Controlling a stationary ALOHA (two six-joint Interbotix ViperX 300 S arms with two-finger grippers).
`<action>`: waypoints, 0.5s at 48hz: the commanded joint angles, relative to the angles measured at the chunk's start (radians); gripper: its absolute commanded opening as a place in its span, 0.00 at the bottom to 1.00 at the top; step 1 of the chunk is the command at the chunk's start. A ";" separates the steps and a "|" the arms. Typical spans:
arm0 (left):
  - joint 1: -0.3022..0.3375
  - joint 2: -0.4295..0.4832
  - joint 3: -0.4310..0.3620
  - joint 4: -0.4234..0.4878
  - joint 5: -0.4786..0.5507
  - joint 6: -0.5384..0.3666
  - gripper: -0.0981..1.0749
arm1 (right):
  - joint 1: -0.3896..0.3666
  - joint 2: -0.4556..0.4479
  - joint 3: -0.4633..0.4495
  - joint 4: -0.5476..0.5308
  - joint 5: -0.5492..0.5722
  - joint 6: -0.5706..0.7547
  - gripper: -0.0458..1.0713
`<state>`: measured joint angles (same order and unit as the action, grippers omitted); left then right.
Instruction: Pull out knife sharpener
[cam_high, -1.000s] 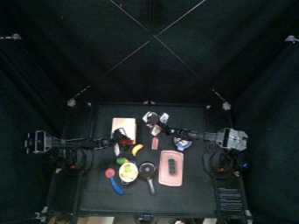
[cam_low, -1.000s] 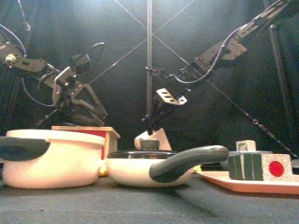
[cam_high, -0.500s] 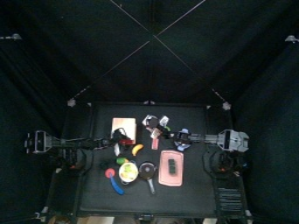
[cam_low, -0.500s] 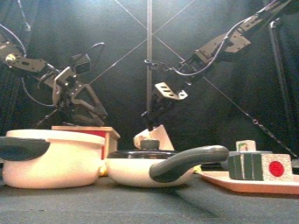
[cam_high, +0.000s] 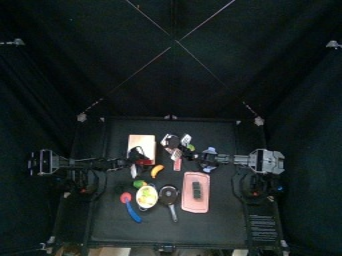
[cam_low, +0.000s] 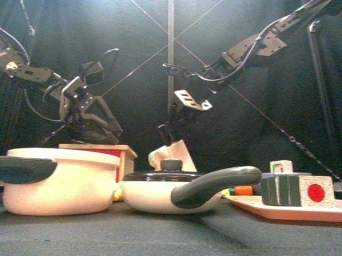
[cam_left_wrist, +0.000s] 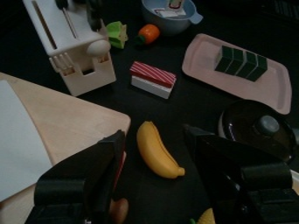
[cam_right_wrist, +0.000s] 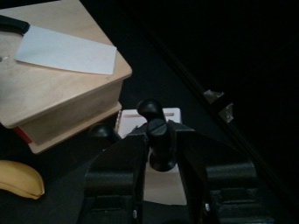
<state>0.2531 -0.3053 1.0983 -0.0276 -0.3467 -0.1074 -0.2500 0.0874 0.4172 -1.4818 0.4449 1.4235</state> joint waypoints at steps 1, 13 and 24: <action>-0.002 -0.005 -0.009 0.002 -0.005 -0.002 0.86 | 0.002 -0.032 -0.023 0.002 0.003 -0.015 0.61; -0.002 -0.005 -0.008 0.002 -0.005 -0.002 0.86 | 0.008 -0.031 -0.034 0.169 0.031 -0.164 0.61; -0.002 -0.005 -0.006 0.002 -0.005 -0.002 0.86 | 0.018 -0.025 -0.071 0.295 0.112 -0.356 0.61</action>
<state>0.2531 -0.3068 1.0999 -0.0261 -0.3467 -0.1074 -0.2347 0.0874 0.3866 -1.2195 0.5369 1.1045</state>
